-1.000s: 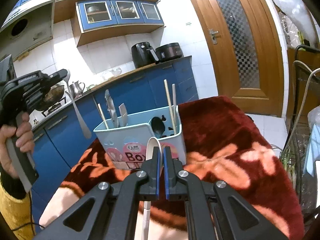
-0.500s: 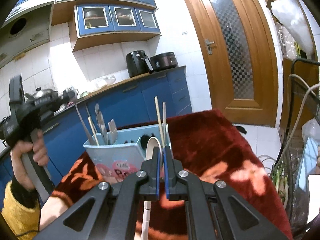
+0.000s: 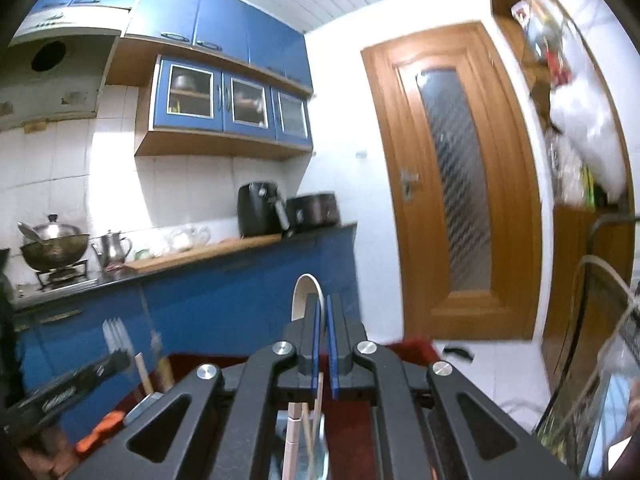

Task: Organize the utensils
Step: 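Lower the knife into the box with the left tool while the right tool inserts the spoon, then move both tools back to the table toward the remaining forks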

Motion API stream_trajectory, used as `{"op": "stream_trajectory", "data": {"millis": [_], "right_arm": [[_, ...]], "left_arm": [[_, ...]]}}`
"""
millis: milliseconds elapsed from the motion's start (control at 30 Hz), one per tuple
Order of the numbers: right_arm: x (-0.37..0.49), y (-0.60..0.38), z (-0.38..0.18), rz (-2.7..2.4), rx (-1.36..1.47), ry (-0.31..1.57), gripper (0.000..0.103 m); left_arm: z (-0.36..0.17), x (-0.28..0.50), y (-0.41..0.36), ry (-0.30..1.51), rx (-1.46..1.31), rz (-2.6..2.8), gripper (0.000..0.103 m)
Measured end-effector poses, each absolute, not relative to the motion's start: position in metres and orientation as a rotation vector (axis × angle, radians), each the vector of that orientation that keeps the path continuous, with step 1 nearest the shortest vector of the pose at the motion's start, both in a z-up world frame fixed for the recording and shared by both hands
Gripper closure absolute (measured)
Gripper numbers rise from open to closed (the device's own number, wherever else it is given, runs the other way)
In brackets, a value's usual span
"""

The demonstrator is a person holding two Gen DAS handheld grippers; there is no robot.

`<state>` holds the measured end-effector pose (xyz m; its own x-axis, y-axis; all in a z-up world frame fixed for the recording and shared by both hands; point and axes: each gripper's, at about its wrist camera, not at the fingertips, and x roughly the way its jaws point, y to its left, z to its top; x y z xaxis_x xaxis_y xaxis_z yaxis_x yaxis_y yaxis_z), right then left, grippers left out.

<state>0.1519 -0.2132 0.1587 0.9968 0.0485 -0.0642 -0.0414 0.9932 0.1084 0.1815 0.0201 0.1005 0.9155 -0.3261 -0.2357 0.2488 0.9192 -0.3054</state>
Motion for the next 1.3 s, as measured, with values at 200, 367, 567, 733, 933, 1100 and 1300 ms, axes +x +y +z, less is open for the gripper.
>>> {"op": "stream_trajectory", "data": {"millis": [200,367,567,733,933,1100,1300], "right_arm": [[0.184,-0.196,0.148,0.016,0.029,0.043,0.098],[0.195,-0.188,0.128,0.037,-0.007,0.094,0.098],[0.191,-0.19,0.112,0.119,0.034,0.205,0.095],[0.183,-0.194,0.112,0.157,0.08,0.241,0.082],[0.163,-0.199,0.126,0.175,0.114,0.22,0.079],[0.14,-0.201,0.139,0.199,0.142,0.224,0.079],[0.114,-0.204,0.144,0.218,0.178,0.261,0.079]], "left_arm": [[0.091,0.186,0.018,0.319,-0.27,-0.305,0.102],[0.087,0.188,0.018,0.331,-0.266,-0.309,0.102],[0.085,0.192,0.013,0.389,-0.261,-0.315,0.097],[0.09,0.186,0.011,0.39,-0.25,-0.316,0.092],[0.101,0.168,0.012,0.384,-0.239,-0.319,0.091],[0.108,0.15,0.01,0.396,-0.222,-0.323,0.091],[0.114,0.124,0.009,0.41,-0.21,-0.325,0.091]]}}
